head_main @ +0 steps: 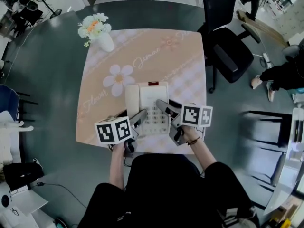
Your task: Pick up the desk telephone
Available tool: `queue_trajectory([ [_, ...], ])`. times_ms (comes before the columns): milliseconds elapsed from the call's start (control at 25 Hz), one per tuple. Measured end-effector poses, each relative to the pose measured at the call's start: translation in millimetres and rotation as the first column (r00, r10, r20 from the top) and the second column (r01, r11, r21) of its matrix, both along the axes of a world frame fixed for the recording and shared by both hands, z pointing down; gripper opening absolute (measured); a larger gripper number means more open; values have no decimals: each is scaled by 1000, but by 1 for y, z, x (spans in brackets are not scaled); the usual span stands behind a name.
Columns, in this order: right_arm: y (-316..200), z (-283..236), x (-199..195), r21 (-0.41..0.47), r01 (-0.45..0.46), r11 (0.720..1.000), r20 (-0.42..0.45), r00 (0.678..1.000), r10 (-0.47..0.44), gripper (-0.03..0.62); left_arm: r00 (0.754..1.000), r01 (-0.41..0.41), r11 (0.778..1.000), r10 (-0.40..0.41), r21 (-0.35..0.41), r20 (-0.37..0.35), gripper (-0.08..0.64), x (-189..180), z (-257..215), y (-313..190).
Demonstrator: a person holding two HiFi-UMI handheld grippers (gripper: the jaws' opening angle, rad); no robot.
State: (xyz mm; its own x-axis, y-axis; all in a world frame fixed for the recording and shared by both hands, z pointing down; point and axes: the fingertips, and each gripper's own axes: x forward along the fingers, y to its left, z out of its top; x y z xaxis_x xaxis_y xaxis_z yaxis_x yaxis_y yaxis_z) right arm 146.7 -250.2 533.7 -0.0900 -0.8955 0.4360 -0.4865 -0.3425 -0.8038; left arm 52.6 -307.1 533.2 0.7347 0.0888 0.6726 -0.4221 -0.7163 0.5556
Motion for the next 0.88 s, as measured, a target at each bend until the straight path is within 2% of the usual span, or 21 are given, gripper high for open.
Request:
queue_trajectory([
  [880, 32, -79, -7, 89, 7, 996, -61, 998, -1, 222, 997, 1, 996, 5, 88, -73, 321, -8, -78, 31],
])
